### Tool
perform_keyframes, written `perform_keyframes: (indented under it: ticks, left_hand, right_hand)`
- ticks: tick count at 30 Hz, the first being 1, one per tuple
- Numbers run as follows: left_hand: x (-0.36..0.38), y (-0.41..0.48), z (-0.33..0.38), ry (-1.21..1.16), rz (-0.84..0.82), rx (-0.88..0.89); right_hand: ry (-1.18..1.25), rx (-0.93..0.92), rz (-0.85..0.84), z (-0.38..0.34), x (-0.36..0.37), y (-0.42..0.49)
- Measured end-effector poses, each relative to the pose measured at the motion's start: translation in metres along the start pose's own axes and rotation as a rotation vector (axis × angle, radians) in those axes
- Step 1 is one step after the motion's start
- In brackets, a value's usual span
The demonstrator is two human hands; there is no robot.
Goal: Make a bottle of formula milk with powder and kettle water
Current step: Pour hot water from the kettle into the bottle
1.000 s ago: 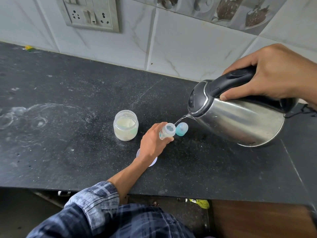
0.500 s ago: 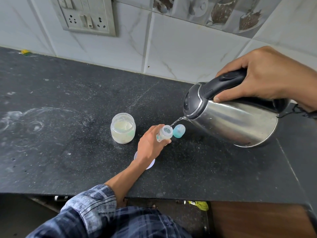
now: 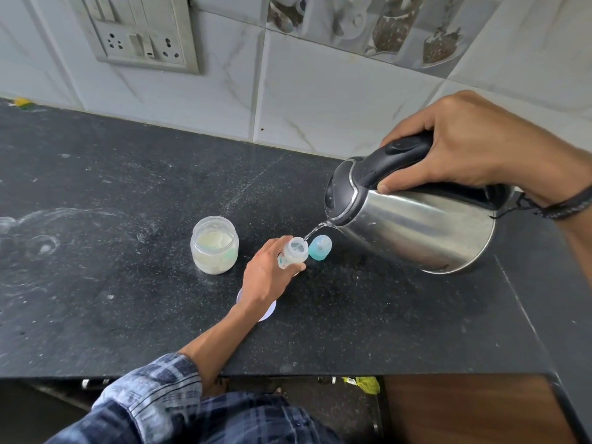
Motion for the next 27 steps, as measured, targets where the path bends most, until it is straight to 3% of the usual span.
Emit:
perform_keyframes:
  ticks: [27]
  left_hand:
    - [0.0006, -0.0002, -0.0012, 0.003, -0.003, -0.006]
  right_hand:
    - [-0.01, 0.013, 0.012, 0.0029, -0.0084, -0.0025]
Point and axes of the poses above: each hand's wrist, its own y-axis towards the middle knuckle, its own x-axis out of the palm, z = x × y, the point moved 9 cm from there along y, towards the middle knuckle, and after that the axes turned 7 degrees about -y, right-handed, at the moved point
